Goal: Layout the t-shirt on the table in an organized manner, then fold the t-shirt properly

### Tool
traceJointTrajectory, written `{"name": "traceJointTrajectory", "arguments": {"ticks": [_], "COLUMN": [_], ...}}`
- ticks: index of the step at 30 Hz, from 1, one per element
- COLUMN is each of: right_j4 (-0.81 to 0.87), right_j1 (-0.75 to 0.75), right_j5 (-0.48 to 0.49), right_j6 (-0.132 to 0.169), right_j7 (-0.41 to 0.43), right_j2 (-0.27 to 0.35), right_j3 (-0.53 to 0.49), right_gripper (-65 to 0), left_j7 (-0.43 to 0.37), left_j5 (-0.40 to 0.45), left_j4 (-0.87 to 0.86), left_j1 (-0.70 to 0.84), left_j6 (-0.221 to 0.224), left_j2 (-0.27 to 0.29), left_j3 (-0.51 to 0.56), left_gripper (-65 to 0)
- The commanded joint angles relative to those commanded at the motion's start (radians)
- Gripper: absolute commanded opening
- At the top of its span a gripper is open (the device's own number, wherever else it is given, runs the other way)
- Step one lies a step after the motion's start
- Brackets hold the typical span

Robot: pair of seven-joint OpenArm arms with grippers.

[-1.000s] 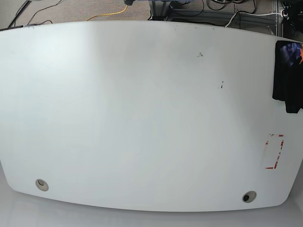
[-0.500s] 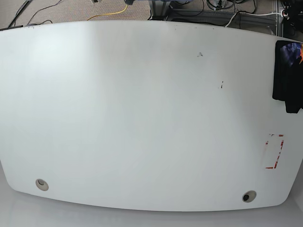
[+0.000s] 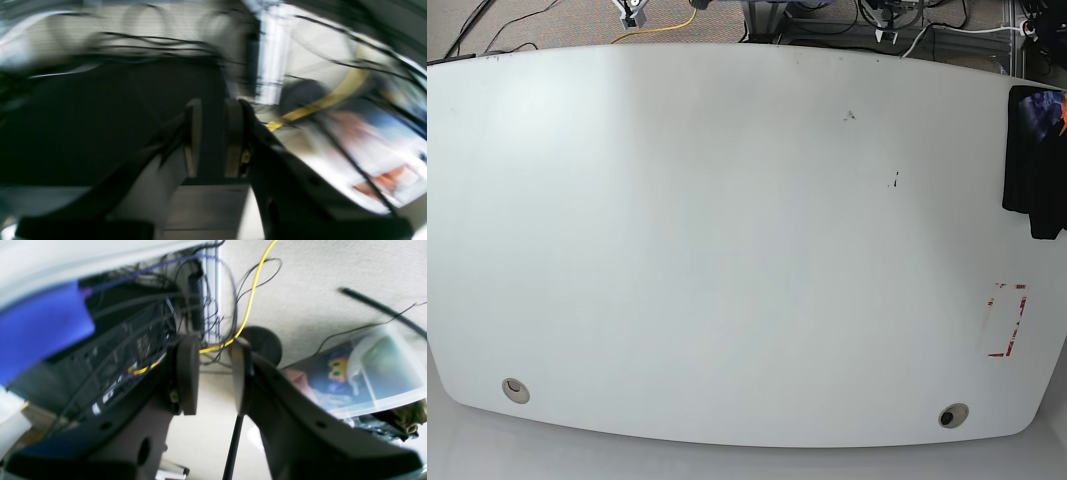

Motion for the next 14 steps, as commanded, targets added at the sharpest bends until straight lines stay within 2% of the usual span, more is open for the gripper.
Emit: {"name": "traceJointTrajectory", "arguments": {"ticks": [4,7,14], "right_j4": [0.002,0.000,0.000], "right_j1": [0.029,0.035,0.035], "right_j5": [-0.069,-0.095,-0.101], "right_j6": [-0.046,-0.078,-0.081], "right_j7": [-0.008,-0.009,-0.005], "right_j2": [-0.043,-0.051,-0.080], "right_j3": [0.005,0.006,0.006], "right_gripper": [-49.0,-48.8,-48.8], "left_j7": [0.002,0.002,0.002], "left_j5": [0.000,0.000,0.002], "left_j4": [-0.002,-0.002,-0.002], "left_j1": [-0.023,-0.029,-0.032], "left_j6": [0.000,0.002,0.003], "left_j2": [0.000,0.008,0.021], "left_j3": [-0.002,-0.003,-0.002], "left_gripper": [-54.3,-54.3,-54.3]}}
